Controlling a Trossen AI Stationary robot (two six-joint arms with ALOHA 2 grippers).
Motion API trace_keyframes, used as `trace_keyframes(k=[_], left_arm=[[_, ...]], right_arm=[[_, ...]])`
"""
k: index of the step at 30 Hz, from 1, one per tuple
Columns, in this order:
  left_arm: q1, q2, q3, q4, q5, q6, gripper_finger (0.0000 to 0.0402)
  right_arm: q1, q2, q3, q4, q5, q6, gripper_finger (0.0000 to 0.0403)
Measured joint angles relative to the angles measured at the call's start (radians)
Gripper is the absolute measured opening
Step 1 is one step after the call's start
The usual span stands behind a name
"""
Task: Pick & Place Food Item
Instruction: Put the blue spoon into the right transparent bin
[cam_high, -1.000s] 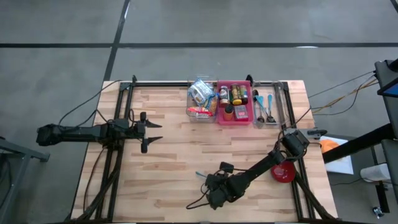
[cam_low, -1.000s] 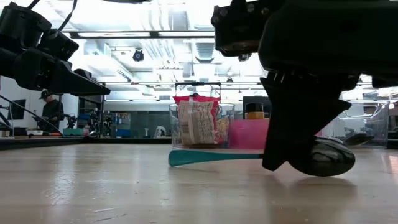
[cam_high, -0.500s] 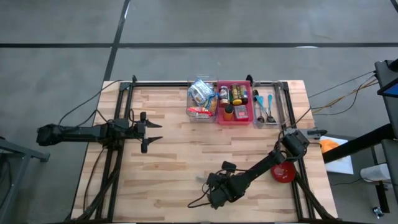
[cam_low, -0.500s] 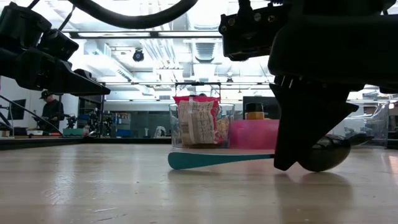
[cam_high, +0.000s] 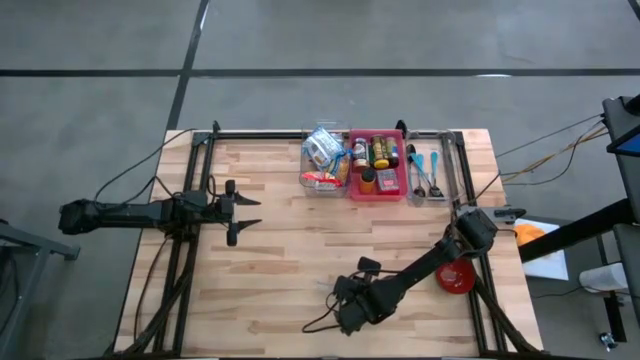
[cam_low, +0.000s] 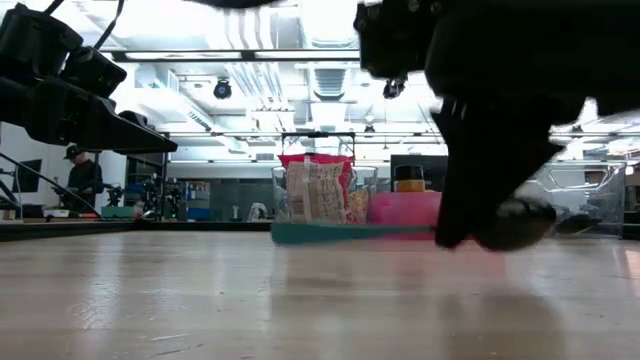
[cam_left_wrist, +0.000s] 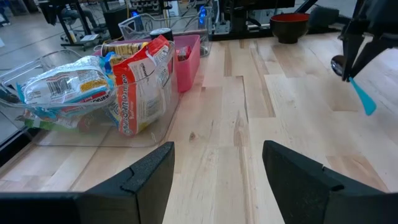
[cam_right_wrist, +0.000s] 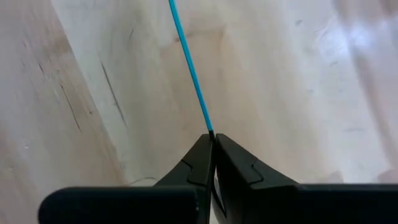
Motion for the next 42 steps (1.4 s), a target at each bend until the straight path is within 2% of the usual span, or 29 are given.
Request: trace_keyframes(k=[10,16,22,31,37,42], left_arm=[[0.000,0.000,0.000,0.000,0.000,0.000,0.0244],[0.000,0.000,0.000,0.000,0.000,0.001,0.0244],[0.000,0.000,0.000,0.000,0.000,0.003,0.0244],[0.000,0.000,0.000,0.000,0.000,0.003,0.0244],[0.000,0.000,0.000,0.000,0.000,0.002,0.0244],[0.000,0.000,0.000,0.000,0.000,0.002,0.0244]], right_arm=[[0.004,-0.110,0.001,-0.082,0.142,0.003,0.0013],[0.005,-0.215,0.001,-0.203,0.302,0.113,0.0013],[-0.002,-0.326,0.002,-0.360,0.415,0.228,0.0013],[-0.065,-0.448,0.002,-0.674,0.438,0.496,0.0013],[-0.142,-0.541,-0.053,-0.666,0.440,0.482,0.0013],[-0.236,-0.607,-0.151,-0.664,0.439,0.502,0.0013]])
